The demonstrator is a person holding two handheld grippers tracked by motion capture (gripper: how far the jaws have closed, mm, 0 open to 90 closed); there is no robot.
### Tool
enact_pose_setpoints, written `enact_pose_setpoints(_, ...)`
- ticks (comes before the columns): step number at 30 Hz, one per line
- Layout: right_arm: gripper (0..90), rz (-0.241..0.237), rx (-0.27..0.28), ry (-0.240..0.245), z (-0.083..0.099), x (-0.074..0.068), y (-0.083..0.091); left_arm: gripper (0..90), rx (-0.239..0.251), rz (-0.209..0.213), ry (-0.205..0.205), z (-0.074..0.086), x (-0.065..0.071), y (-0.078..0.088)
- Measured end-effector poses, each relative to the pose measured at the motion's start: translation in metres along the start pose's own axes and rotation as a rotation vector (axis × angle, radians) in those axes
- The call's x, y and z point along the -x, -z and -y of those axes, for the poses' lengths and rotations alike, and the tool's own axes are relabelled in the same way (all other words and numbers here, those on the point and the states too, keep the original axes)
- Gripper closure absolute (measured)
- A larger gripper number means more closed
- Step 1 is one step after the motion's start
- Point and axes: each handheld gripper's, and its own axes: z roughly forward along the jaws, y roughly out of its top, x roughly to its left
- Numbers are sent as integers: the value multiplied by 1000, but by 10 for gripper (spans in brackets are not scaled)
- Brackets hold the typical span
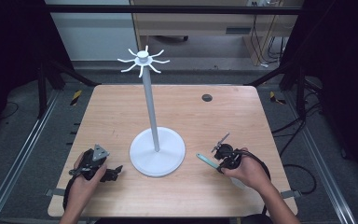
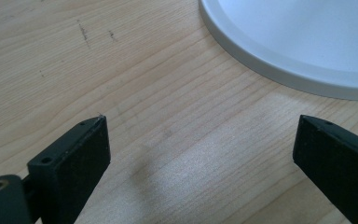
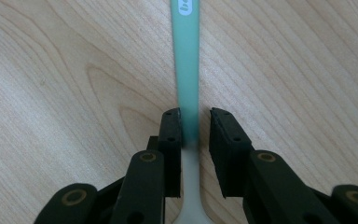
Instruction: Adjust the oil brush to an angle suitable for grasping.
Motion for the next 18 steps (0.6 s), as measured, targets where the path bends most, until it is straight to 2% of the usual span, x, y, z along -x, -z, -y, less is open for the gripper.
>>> enact_pose_setpoints(10, 784, -11, -7, 13, -1, 1, -2, 35, -1, 1, -1, 0, 0, 0)
enact_pose_setpoints(12, 790, -13, -15, 1, -2, -1, -2, 36, -2, 1, -2, 0, 0, 0)
enact_pose_setpoints(18, 819, -17, -23, 25, -4, -1, -2, 36, 0, 1, 0, 0, 0, 0)
